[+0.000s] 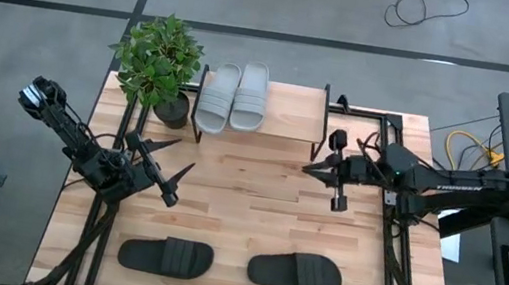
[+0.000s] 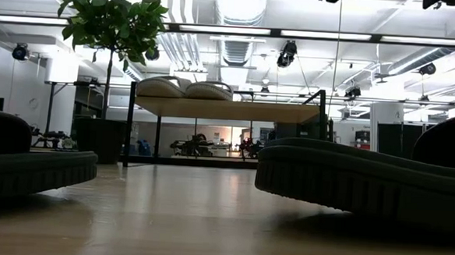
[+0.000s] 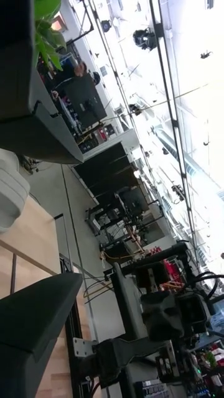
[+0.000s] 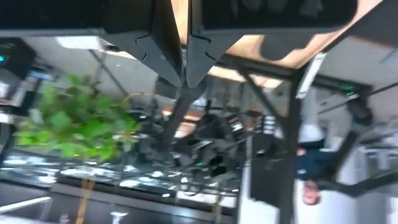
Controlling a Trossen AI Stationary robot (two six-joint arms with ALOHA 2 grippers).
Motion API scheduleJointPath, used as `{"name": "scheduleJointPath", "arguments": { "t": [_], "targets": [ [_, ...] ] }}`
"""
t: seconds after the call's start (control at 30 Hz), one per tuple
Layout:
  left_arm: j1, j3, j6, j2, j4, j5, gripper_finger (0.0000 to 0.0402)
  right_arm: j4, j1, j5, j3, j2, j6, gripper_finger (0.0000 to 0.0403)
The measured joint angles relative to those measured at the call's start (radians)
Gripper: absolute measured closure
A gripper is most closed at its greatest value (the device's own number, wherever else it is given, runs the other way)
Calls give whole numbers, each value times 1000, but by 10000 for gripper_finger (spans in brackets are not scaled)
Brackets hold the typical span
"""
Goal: Pick and place slides into the shelf
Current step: Put the right black slipper on the shelf
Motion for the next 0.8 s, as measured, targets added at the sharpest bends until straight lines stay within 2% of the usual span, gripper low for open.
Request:
{"name": "scheduleJointPath", "arguments": {
  "t": [0.2, 0.63, 0.8],
  "targets": [
    [0, 0, -5, 0, -2, -1, 118, 7, -1, -11, -1, 17, -7, 390],
    [0, 0, -132, 22, -4, -3, 118, 7, -1, -11, -1, 27, -26, 390],
    [0, 3, -196, 54, -3, -3, 118, -37, 0, -11, -1, 33, 74, 390]
  ]
}}
